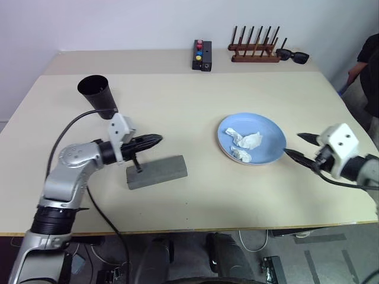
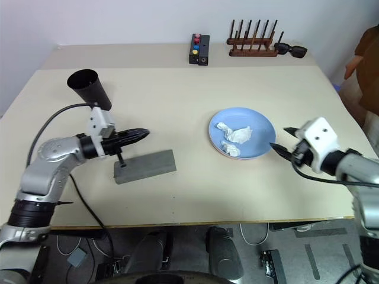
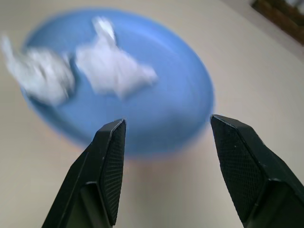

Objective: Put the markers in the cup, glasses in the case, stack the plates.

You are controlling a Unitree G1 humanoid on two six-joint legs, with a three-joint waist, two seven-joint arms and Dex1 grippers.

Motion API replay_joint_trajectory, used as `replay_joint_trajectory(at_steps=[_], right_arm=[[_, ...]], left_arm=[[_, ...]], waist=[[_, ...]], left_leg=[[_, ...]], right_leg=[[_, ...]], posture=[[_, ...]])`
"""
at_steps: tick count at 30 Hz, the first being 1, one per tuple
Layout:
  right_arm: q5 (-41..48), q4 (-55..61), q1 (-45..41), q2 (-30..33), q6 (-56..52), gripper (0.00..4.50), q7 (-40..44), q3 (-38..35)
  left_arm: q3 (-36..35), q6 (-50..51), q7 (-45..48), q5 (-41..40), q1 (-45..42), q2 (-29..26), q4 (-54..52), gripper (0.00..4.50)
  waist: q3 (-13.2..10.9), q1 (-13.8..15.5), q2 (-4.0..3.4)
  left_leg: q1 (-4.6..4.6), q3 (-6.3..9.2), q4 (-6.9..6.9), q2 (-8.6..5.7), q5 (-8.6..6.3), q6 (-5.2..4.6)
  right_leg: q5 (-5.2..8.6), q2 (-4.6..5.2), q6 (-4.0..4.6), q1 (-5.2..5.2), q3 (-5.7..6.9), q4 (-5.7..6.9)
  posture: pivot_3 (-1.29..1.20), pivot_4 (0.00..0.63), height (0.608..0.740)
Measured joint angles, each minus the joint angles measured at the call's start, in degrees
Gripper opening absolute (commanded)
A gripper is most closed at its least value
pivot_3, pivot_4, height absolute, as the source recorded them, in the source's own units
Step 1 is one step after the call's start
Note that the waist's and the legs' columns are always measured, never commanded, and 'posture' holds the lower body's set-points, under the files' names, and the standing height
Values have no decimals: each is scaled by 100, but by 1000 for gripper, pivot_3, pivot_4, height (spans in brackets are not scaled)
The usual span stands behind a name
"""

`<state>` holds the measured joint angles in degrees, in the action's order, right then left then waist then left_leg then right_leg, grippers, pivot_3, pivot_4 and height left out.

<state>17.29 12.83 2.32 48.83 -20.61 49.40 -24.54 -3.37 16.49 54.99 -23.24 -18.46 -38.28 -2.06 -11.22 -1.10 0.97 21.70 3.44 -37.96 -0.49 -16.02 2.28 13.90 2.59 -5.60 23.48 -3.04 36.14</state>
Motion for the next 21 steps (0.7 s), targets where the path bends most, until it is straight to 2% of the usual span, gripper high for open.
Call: replay_joint_trajectory(at_steps=[8,10,15,21], right_arm=[[354,-400,233,92,22,2841,360,-609],[384,-595,217,146,40,2841,468,-608],[374,-1190,141,216,247,2841,573,-646],[358,-1424,-149,216,421,2841,578,-428]], left_arm=[[-844,-188,-12,5,796,-526,240,0],[-971,-186,-40,7,955,-580,204,0],[-1400,-183,20,20,1975,-882,91,0],[-1663,-73,-84,-11,2334,-890,-275,0]], waist=[[0,8,0],[0,15,0],[-1,8,0],[-1,33,-1]], left_leg=[[-10,-2,4,6,-1,0],[-12,-5,3,5,-1,-1],[-13,-8,7,9,-4,-4],[-15,-12,5,11,-4,-4]], right_leg=[[7,2,11,-7,-2,-1],[7,6,11,-10,-2,-1],[8,7,13,-8,-4,-4],[11,10,11,-11,-3,-5]], posture=[[0,150,735],[0,150,735],[0,150,735],[0,150,735]])
